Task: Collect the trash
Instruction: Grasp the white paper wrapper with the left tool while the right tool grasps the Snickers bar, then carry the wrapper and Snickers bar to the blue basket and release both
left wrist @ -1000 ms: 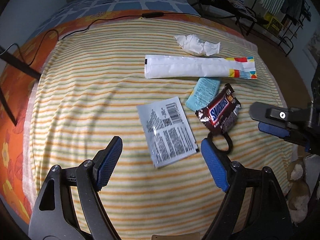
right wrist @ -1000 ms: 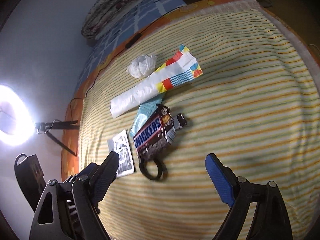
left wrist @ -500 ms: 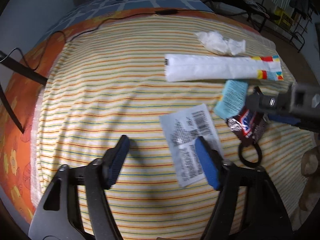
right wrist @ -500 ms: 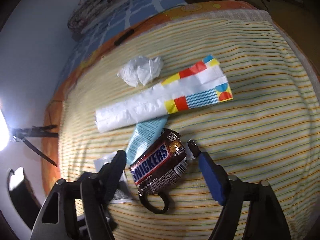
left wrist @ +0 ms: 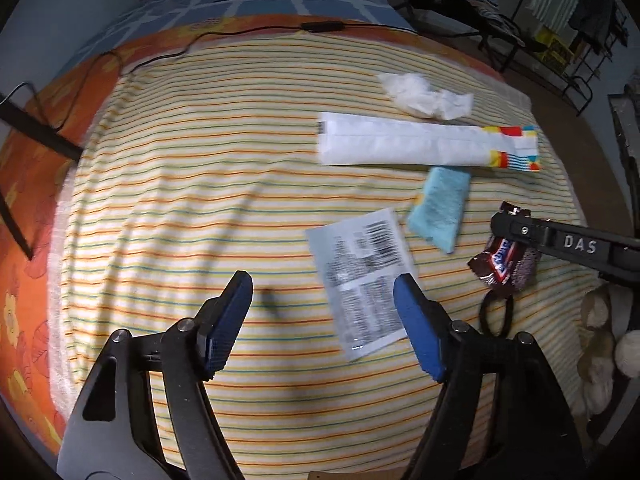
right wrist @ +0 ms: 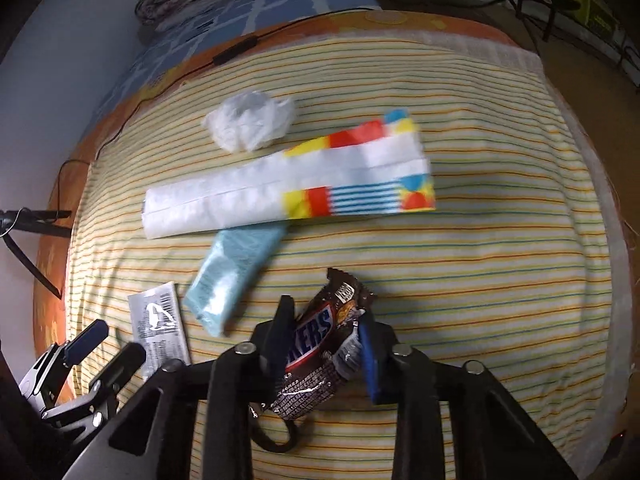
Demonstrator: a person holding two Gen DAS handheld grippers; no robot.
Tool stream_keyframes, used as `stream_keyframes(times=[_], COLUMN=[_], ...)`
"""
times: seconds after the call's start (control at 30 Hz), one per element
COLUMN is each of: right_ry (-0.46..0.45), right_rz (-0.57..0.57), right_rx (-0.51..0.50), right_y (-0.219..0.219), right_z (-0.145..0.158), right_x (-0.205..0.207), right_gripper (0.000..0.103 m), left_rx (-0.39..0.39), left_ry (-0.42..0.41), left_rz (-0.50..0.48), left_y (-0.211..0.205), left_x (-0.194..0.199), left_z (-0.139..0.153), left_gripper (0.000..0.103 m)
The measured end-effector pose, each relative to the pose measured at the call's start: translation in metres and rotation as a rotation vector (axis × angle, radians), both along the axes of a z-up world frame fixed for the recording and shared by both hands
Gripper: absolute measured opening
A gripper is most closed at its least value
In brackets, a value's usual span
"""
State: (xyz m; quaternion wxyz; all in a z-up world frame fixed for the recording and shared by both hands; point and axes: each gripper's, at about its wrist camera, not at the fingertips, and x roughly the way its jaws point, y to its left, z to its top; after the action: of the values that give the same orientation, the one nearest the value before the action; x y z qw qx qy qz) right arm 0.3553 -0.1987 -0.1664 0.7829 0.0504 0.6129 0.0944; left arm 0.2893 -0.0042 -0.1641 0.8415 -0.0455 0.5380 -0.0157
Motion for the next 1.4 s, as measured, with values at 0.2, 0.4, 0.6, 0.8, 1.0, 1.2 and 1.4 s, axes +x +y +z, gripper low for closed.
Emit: stream_keyframes(times=[0.2, 0.4, 0.6, 0.8, 1.0, 1.2, 1.4], right_ry=[-0.016, 0.032, 0.007, -0.028, -0.08, -0.122, -0.156], right_rz=[-0.024, -0.064, -0.04, 0.001, 0.002, 0.019, 0.08], right_rx=[0.009, 0.129, 0.116, 0.094, 0.114, 0.136, 0.157], right_y=[-0.028, -0.05, -0.039, -0.03, -0.034, -0.037, -0.034], right_z=[0.004, -0.001, -0.002, 0.003, 0.018, 0.041, 0.07], right_x=[-0.007, -0.015, -0.029, -0.036, -0.04, -0.051, -0.082], right_gripper=[0.025, 0.054, 0.054, 0.016, 0.011, 0.01, 0.01], left_rx=[0.096, 0.116, 0.102, 0.086, 0.023, 0.003, -0.002], left_ry=[0.064, 0.036, -0.016, -0.031, -0.05, -0.083, -0.12], left_rz=[-0.011, 0.024, 0.033, 0.051, 0.111, 0.126, 0.117], left_y=[-0.033, -0.036, -0.025, -0.012, 0.016, 0.032, 0.036], left_x=[0.015, 0.02, 0.013, 0.007, -0.005, -0.029, -0.064], left_z=[-0.014, -0.014, -0.007, -0.003, 0.008, 0.029, 0.052], left_gripper=[0.076, 0.067, 0.046, 0.041, 0.041, 0.041, 0.041])
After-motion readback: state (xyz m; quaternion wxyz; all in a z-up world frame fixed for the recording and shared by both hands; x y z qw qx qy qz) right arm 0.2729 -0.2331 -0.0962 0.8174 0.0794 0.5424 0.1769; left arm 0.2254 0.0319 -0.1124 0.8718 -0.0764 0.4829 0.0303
